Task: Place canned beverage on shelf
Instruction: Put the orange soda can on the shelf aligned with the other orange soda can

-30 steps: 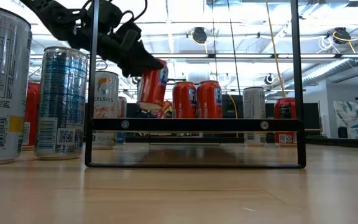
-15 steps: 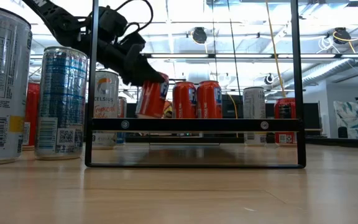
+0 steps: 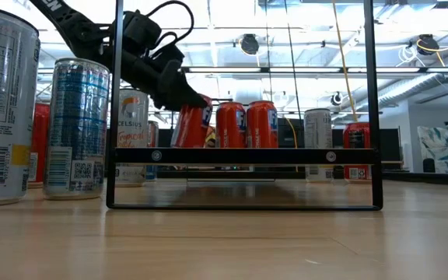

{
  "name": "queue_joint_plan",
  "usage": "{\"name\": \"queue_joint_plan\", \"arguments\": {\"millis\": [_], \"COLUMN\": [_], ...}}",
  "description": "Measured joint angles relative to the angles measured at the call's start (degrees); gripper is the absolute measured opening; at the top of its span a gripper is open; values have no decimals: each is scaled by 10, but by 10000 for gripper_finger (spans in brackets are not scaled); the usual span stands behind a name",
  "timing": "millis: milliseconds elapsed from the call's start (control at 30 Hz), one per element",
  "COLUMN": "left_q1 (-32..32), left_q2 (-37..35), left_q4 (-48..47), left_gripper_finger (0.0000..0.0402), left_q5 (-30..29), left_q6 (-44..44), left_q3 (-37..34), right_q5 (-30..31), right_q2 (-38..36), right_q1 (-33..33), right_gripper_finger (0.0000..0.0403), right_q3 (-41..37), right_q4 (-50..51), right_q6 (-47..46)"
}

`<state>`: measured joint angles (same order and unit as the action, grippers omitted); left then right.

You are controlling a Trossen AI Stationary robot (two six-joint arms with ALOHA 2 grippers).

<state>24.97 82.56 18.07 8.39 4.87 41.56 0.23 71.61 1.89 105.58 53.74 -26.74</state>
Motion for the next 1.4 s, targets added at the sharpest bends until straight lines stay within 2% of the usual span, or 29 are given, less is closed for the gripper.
{"name": "queue_joint_plan", "arguments": {"millis": [300, 800, 1000, 1167, 1400], "left_q1": [0, -5, -10, -15, -15], "left_q2": [0, 19, 20, 20, 19], "left_q4": [8, 13, 22, 23, 30], "left_gripper_finger": [289, 290, 310, 328, 333], "left_q5": [-24, -28, -28, -53, -55], "left_q6": [2, 0, 0, 0, 0], "left_q3": [0, 0, 0, 0, 2], "right_q5": [0, 0, 0, 0, 0], "right_q2": [0, 0, 0, 0, 0], "right_q1": [0, 0, 0, 0, 0], "right_gripper_finger": [361, 361, 361, 361, 361], "right_q3": [0, 0, 0, 0, 0], "right_q4": [0, -4, -3, -3, -3], "right_q6": [3, 4, 4, 4, 4]}}
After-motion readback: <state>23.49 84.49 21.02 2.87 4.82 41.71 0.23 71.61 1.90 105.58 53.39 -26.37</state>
